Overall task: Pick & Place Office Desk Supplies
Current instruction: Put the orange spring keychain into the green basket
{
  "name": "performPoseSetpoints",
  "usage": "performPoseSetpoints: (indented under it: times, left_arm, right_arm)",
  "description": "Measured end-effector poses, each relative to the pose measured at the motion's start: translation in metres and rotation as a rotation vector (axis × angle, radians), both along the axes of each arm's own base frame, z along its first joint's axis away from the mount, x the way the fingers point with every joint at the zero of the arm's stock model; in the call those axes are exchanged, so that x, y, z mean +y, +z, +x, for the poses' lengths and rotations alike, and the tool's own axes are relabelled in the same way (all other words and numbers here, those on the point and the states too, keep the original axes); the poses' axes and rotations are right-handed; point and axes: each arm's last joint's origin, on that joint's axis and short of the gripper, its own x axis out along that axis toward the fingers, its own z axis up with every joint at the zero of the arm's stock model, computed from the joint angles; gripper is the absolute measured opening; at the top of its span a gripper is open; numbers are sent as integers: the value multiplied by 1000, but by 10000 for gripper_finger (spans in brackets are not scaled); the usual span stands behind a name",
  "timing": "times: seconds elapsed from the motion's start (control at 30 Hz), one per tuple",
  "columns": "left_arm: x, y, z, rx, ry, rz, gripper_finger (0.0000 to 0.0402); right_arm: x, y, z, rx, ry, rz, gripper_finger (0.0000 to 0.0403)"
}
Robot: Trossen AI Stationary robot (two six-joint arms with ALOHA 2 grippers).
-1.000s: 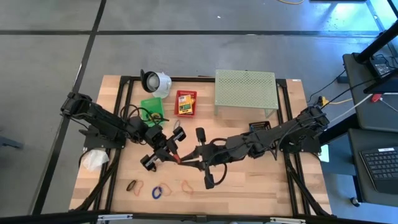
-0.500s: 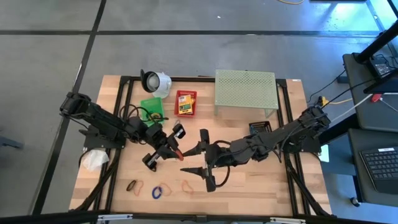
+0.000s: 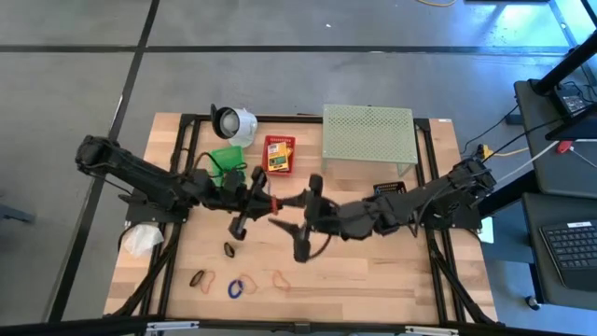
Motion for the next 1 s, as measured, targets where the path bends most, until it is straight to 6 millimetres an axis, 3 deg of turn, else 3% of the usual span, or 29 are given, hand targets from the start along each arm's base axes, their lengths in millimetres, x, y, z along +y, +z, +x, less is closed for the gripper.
performPoseSetpoints:
  times: [0.47, 1.0]
  left_arm:
    - [-12, 5, -9, -21, -110, 27, 14]
    - [-11, 5, -10, 3, -60, 16, 13]
  right_arm:
    - [-5, -2, 1, 18, -61, -3, 206]
    - [-12, -6, 0, 64, -168, -20, 206]
